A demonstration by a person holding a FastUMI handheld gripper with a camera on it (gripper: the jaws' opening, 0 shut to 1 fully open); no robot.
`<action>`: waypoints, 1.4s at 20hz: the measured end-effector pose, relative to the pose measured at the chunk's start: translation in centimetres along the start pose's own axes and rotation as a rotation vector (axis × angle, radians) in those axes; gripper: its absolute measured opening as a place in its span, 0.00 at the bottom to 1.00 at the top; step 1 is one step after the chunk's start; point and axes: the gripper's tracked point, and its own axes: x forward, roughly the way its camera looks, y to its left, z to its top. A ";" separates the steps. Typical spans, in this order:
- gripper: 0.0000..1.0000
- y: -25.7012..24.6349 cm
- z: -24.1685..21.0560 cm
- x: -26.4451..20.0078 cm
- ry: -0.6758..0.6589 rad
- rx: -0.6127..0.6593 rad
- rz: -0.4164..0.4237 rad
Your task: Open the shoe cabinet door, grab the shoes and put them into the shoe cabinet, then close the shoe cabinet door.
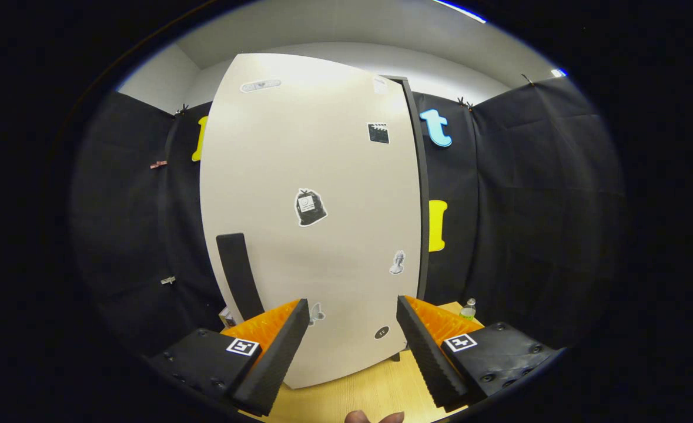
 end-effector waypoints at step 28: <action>0.98 -1.1 0.3 0.1 -0.023 -0.027 -0.039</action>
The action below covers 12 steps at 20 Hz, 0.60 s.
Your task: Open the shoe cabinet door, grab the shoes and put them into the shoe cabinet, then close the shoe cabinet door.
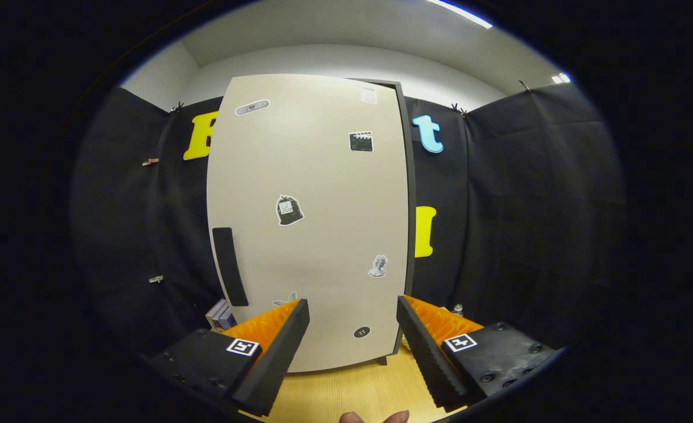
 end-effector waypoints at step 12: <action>0.98 0.0 0.2 -0.1 -0.002 0.008 0.006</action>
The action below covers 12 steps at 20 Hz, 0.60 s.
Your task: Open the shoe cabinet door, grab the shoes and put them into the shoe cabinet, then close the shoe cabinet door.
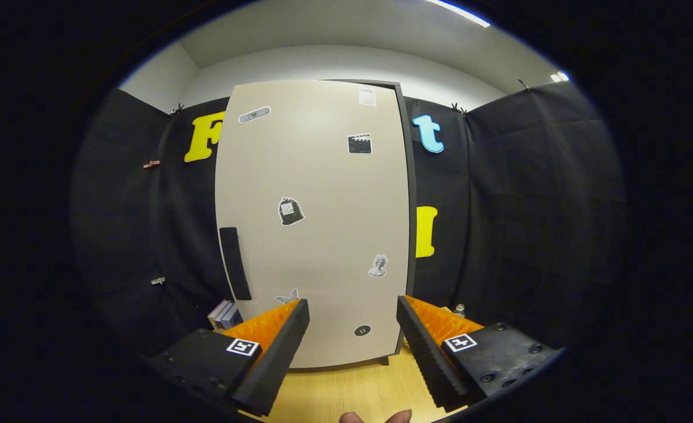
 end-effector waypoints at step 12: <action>0.98 -0.2 0.0 -0.2 0.001 0.005 0.006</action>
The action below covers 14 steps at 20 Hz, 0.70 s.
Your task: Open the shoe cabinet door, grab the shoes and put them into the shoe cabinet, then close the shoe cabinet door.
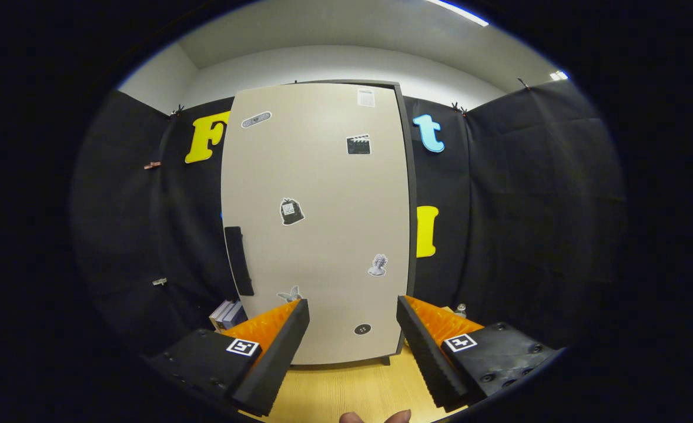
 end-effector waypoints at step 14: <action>0.98 -0.5 0.1 0.1 -0.001 0.007 -0.004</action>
